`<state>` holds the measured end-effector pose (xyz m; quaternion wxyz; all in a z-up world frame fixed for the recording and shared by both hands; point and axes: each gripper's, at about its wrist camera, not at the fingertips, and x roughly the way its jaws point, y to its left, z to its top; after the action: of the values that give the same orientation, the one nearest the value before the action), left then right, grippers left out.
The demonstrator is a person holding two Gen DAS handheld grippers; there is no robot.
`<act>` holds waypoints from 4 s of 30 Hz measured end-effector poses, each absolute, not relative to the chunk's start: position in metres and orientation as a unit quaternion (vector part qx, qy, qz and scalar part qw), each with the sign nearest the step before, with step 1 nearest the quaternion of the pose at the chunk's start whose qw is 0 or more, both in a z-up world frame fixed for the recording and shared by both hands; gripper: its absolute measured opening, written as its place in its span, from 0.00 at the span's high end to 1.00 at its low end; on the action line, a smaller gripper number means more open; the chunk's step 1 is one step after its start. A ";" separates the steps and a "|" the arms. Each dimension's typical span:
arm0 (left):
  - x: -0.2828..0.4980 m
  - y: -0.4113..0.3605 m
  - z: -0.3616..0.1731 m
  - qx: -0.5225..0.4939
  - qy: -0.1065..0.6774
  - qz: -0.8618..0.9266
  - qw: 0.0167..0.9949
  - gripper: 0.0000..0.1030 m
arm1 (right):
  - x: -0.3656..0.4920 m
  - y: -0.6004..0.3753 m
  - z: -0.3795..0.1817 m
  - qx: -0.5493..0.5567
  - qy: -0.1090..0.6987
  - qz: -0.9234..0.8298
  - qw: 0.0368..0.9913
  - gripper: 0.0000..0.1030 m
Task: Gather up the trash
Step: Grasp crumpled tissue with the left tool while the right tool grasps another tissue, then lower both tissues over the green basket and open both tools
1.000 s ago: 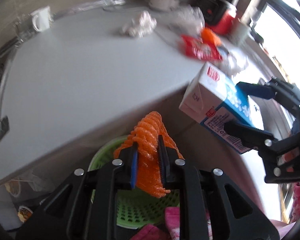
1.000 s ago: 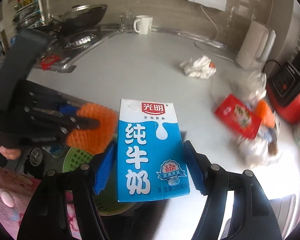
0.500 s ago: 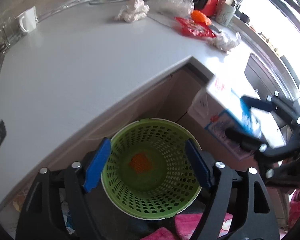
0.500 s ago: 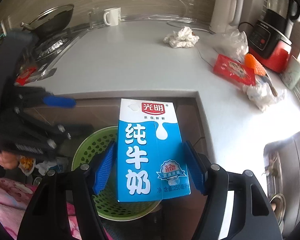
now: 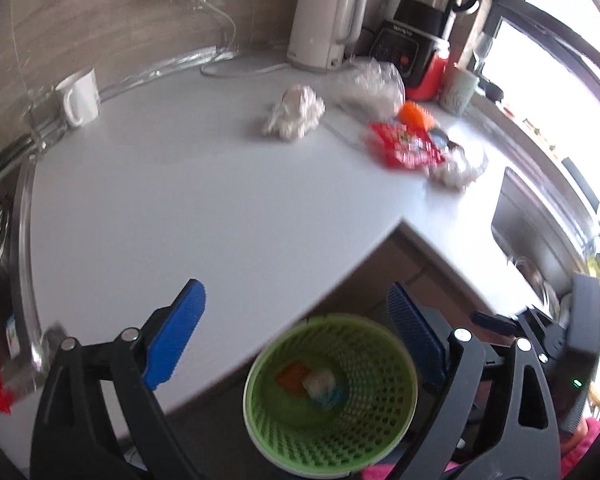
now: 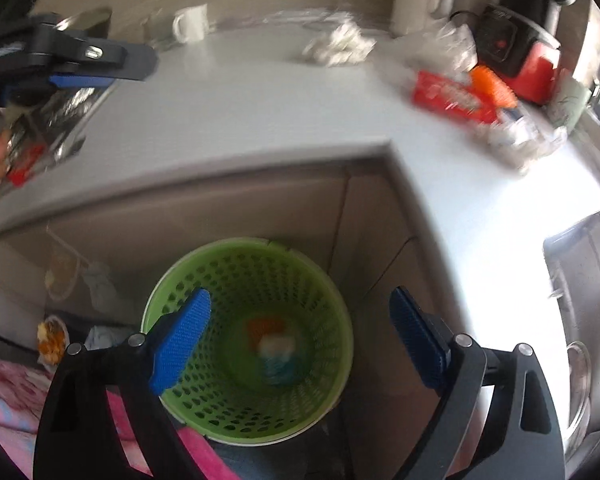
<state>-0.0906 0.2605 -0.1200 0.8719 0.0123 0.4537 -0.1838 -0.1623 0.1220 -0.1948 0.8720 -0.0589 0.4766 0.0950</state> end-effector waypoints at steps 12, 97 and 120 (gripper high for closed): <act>0.035 0.186 -0.107 0.006 0.405 -0.179 0.897 0.13 | -0.092 0.059 -0.120 -0.049 0.413 0.073 0.907 0.07; -0.165 0.186 -0.230 0.089 0.526 -0.249 0.808 0.48 | -0.205 0.074 -0.147 0.015 0.445 0.075 0.892 0.85; -0.144 0.236 -0.156 0.080 0.473 -0.195 0.855 0.20 | -0.198 0.110 -0.210 0.034 0.495 0.125 0.859 0.83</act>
<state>-0.1442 0.2365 -0.1560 0.8555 0.0799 0.4732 -0.1945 -0.1978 0.1103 -0.2098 0.8594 0.0343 0.4946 0.1246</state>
